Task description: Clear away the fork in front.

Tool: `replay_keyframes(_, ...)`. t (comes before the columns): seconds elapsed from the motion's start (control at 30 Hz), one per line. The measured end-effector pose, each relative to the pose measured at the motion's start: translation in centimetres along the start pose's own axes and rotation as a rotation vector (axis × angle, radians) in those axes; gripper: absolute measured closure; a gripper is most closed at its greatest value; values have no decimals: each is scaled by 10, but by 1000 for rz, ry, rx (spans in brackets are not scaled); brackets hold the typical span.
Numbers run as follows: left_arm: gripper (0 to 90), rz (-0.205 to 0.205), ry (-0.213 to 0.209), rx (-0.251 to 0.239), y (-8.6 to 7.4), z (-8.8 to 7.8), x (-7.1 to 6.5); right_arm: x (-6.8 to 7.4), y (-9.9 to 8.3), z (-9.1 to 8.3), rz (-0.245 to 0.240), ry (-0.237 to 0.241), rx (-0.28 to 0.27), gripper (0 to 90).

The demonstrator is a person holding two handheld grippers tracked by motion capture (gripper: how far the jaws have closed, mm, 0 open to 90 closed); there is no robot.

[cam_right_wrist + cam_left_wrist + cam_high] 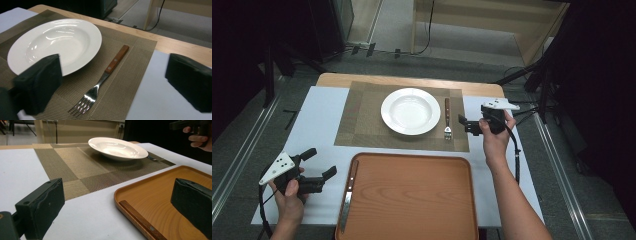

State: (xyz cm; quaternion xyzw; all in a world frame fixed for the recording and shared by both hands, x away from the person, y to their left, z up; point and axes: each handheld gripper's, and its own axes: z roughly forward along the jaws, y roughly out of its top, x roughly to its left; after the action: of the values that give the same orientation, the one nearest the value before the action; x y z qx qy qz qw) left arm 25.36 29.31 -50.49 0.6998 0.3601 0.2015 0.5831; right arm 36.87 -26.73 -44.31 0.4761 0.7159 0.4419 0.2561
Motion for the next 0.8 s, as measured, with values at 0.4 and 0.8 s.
replay_keyframes(0.4,0,-5,-9,-5,0,-1,1,-1,23,42,-17,-26,119,56)
replay_keyframes(0.8,0,-9,-13,-8,0,-1,1,-16,32,81,97,-55,282,21)
